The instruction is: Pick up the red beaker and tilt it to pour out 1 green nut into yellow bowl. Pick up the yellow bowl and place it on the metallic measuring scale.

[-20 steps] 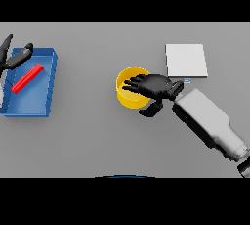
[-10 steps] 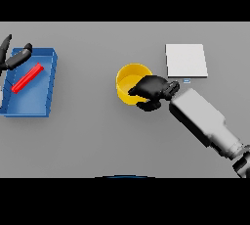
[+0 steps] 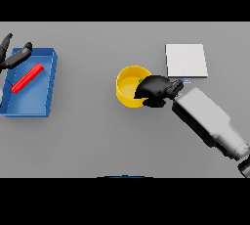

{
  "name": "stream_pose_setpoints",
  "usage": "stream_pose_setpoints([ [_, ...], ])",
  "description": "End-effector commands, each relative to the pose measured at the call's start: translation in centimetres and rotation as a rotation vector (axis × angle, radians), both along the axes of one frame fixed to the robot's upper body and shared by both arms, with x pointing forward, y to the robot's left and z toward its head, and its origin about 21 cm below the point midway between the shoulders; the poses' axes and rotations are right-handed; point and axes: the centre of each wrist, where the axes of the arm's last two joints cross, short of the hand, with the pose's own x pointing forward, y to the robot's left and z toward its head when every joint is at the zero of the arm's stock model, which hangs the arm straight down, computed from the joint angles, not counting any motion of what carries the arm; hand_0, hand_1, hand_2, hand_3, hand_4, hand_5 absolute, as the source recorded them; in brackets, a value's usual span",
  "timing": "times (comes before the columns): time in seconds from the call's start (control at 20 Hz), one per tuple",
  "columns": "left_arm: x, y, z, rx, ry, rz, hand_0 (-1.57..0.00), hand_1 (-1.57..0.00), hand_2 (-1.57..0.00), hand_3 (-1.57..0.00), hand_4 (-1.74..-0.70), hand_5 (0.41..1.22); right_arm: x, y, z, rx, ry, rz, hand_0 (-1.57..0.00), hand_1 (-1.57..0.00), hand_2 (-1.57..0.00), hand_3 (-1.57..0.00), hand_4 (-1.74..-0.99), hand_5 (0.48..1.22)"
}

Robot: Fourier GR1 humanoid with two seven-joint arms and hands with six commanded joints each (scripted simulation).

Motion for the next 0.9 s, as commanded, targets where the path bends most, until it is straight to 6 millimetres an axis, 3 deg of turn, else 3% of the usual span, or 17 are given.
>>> stream_pose_setpoints([
  [0.0,0.2,-0.4,0.1,-0.007,-0.004,-0.006,0.0,0.0,0.0,0.0,-0.79,0.704,0.0,0.0,0.1,0.001,-0.006,0.004,-1.49,-1.49,-1.36,-1.2,-1.714,1.203],
  [0.3,0.0,-0.2,0.3,0.015,-0.005,-0.001,0.0,0.0,0.0,0.0,-0.77,0.705,0.4,-0.5,3.7,0.006,-0.039,-0.029,-1.55,-1.55,-1.48,-1.16,-1.734,1.216],
  [0.4,0.2,-0.2,0.3,-0.006,0.002,0.0,0.0,0.0,0.0,0.0,-0.78,0.702,0.3,-1.3,5.0,0.001,-0.058,-0.05,-1.56,-1.56,-1.45,-1.2,-1.736,1.218],
  [0.6,0.2,0.1,0.7,-0.03,-0.019,-0.008,0.0,0.0,0.0,0.0,-0.8,0.702,-0.5,-1.2,5.8,-0.006,-0.106,-0.078,-1.57,-1.57,-1.49,-1.18,-1.739,1.219],
  [0.85,0.0,-0.1,0.4,-0.044,-0.003,0.004,0.0,0.0,0.0,0.0,-0.82,0.717,0.3,-3.5,7.5,-0.004,-0.171,-0.171,-1.54,-1.57,-1.49,-1.18,-1.74,1.22],
])
